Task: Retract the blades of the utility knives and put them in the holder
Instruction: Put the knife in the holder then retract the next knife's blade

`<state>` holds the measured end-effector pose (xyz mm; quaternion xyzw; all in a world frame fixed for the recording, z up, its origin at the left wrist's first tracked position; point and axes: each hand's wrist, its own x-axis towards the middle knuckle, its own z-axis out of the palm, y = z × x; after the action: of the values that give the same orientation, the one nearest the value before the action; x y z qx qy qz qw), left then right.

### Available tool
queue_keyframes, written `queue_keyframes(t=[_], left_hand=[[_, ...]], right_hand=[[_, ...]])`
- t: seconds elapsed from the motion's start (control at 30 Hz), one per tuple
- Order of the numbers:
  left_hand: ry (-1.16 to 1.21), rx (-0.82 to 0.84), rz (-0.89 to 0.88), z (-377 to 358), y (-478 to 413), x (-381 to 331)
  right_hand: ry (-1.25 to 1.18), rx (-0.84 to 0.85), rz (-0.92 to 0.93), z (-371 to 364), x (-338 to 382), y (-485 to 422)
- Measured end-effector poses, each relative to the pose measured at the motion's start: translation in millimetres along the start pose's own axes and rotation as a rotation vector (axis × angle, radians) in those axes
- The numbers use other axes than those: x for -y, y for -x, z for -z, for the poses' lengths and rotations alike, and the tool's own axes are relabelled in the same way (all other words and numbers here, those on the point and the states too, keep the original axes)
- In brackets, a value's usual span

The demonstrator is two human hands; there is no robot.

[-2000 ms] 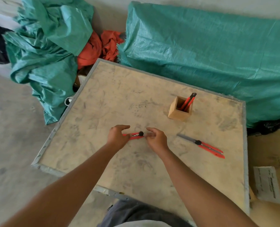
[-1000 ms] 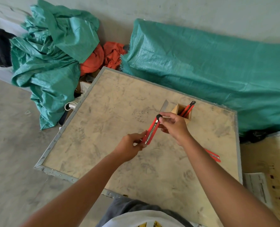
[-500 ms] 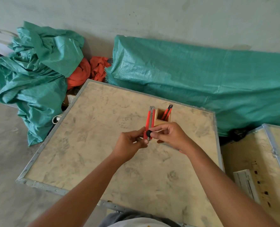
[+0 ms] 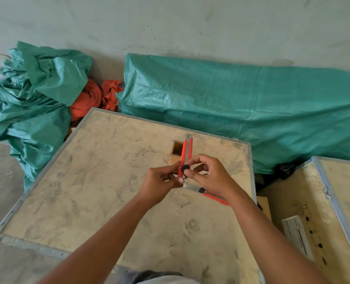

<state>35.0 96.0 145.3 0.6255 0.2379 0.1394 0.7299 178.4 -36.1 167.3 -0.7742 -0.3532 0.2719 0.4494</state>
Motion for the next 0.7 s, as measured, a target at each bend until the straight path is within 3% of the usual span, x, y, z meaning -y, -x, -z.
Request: queue_keyframes(t=[0.27, 0.43, 0.7], left_hand=[[-0.06, 0.0, -0.02, -16.2, -15.0, -5.5], [-0.075, -0.01, 0.006, -12.8, -24.4, -1.3], [-0.145, 0.042, 0.013, -1.9, -52.2, 7.6]], right_hand=[[0.002, -0.094, 0.051, 13.9, -7.7, -6.8], [-0.036, -0.029, 0.058, 14.4, -16.9, -15.3], [-0.046, -0.186, -0.045, -0.5, -25.8, -43.4]])
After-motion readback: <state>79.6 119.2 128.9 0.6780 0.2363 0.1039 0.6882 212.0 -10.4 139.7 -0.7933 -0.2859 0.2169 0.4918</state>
